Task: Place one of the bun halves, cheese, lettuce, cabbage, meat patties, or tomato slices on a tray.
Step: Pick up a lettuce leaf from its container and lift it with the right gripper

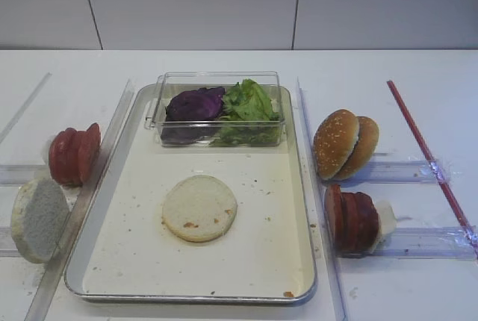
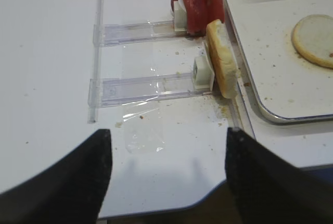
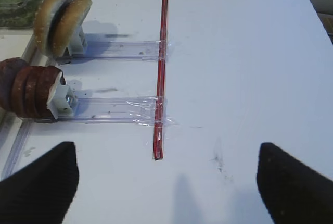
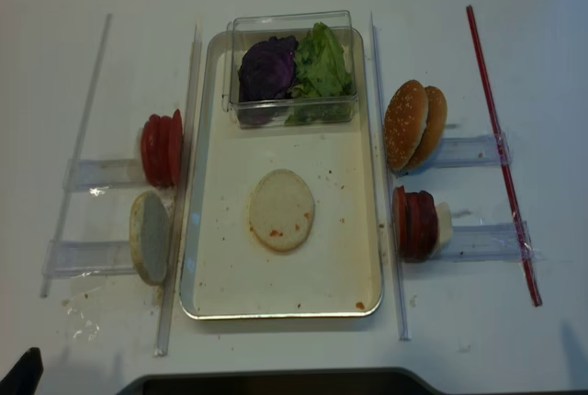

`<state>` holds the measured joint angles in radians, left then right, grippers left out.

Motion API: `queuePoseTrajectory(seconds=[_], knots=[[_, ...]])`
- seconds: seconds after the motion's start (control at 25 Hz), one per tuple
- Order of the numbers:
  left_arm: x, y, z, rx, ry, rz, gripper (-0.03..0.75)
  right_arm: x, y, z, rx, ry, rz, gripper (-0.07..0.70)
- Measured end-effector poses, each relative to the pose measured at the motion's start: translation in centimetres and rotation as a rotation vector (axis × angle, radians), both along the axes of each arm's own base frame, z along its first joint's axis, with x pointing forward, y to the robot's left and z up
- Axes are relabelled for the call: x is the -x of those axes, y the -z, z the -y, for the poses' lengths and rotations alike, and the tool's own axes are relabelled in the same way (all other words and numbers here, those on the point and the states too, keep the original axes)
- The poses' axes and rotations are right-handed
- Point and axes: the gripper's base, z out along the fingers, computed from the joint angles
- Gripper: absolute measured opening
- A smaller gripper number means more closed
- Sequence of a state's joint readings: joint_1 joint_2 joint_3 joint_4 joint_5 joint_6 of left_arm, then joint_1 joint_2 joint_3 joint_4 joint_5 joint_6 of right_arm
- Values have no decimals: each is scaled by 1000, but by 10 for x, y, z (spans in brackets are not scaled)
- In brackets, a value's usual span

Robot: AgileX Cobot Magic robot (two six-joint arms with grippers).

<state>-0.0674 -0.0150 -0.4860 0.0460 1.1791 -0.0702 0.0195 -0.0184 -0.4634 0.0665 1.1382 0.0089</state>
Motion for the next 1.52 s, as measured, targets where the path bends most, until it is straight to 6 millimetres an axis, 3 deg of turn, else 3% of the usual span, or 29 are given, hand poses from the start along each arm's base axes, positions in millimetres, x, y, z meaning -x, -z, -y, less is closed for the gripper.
queuePoseTrajectory(seconds=[0.6,0.72,1.12,1.52], knots=[[0,0,0,0,0,0,428,0,0,0,6,-6,1,692],[0,0,0,0,0,0,428,1,-1,0,72,-48,6,692],[0,0,0,0,0,0,428,8,-23,-1,98,-76,62,690],[0,0,0,-2,1,0,428,-24,-54,-10,52,-160,-93,613]])
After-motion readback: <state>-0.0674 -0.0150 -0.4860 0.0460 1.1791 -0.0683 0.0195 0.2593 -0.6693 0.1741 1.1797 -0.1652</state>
